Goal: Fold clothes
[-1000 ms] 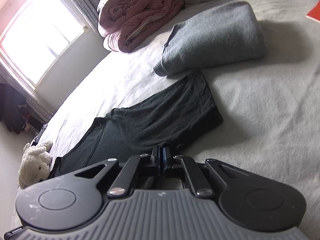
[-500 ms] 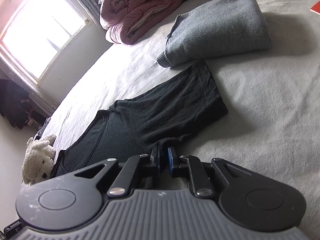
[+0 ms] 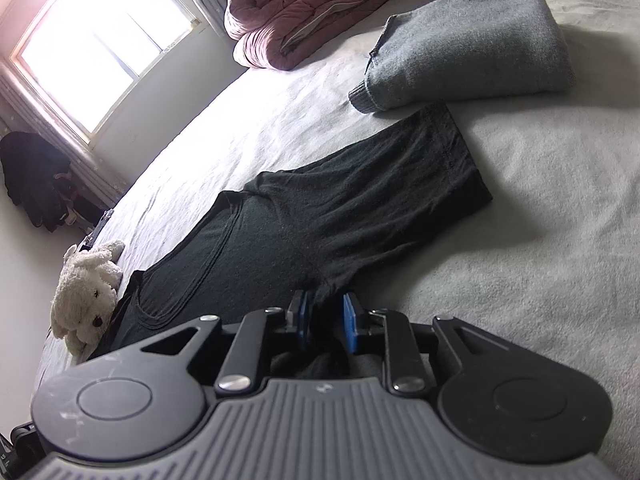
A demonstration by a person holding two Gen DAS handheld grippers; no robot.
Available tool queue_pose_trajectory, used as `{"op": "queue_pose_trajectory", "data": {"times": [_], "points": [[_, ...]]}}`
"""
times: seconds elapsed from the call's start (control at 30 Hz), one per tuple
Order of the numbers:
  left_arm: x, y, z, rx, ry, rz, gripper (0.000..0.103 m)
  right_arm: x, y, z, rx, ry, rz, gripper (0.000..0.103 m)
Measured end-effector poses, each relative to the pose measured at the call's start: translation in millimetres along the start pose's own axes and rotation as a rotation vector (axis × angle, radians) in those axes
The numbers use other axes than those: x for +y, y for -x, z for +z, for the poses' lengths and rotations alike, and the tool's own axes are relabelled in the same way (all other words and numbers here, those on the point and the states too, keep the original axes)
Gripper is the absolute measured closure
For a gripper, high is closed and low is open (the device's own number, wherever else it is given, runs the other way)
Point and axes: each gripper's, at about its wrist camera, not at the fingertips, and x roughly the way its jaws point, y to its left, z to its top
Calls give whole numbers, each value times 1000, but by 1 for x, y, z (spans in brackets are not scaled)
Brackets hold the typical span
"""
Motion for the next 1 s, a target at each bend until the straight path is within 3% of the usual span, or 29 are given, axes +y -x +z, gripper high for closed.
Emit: {"op": "queue_pose_trajectory", "data": {"times": [0.13,0.3,0.6,0.77,0.9,1.0], "points": [[-6,17,15,-88,-63,46,102,-2,2,1,0,-7,-2,79],[-6,21,24,-104,-162,155,102,-3,5,3,3,-5,-10,78],[-7,18,11,61,-156,115,99,0,15,2,63,18,-17,78],[-7,37,4,126,-147,111,91,4,27,-1,83,30,-7,78],[-10,53,-6,165,-156,109,76,11,40,-4,86,47,19,77],[-14,65,-16,197,-174,105,75,20,51,-10,93,64,43,71]]}}
